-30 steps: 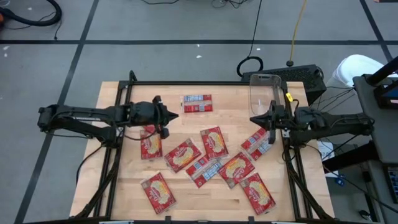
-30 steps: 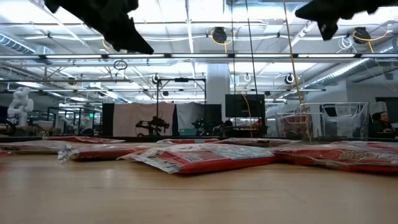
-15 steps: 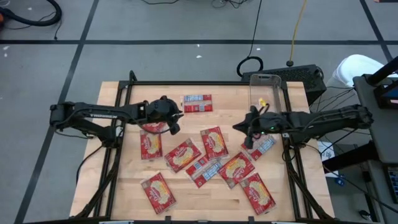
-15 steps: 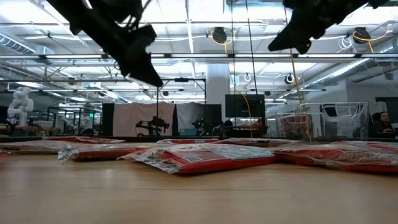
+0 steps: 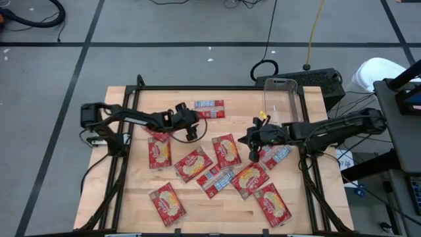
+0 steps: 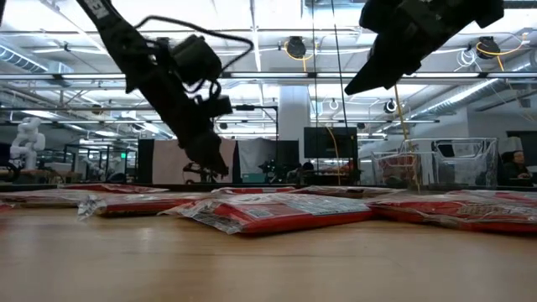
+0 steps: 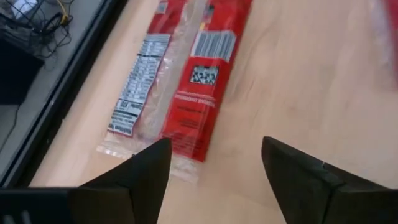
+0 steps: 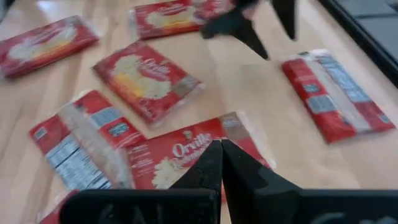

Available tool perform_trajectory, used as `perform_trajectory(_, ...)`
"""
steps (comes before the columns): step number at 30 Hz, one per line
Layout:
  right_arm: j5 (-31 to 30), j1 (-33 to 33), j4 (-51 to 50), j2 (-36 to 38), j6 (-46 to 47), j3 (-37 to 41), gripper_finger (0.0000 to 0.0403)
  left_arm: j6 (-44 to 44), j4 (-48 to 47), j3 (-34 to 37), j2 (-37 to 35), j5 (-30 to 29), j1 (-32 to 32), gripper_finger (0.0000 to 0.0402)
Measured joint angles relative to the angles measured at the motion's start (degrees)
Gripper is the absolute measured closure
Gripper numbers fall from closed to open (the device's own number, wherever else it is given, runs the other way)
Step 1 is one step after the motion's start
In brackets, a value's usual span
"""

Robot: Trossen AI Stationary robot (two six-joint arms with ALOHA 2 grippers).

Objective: Sort popcorn bags into baskets
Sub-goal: Put the red popcorn bag into the transparent bin

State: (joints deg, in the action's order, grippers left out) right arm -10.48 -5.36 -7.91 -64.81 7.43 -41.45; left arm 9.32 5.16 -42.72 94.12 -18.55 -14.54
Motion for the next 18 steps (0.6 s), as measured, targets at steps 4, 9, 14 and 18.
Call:
perform_trajectory(4,0.17,-0.99,0.43,-0.91,-2.62,0.00,0.0403,0.85,2.25,0.00,3.74,0.00,-1.89,0.0156)
perform_trajectory(9,0.03,-1.15,0.47,-1.03,-4.06,0.00,0.0403,1.30,3.93,0.00,6.97,-0.68,-3.77,0.0158)
perform_trajectory(14,-0.14,-1.15,0.94,-1.03,-5.15,0.00,0.0403,2.24,7.10,-0.11,8.86,-0.94,-4.80,0.0158)
perform_trajectory(18,-0.16,-1.15,1.56,-1.03,-5.15,0.00,0.0403,2.37,7.62,-0.18,9.58,0.98,-5.93,0.0166)
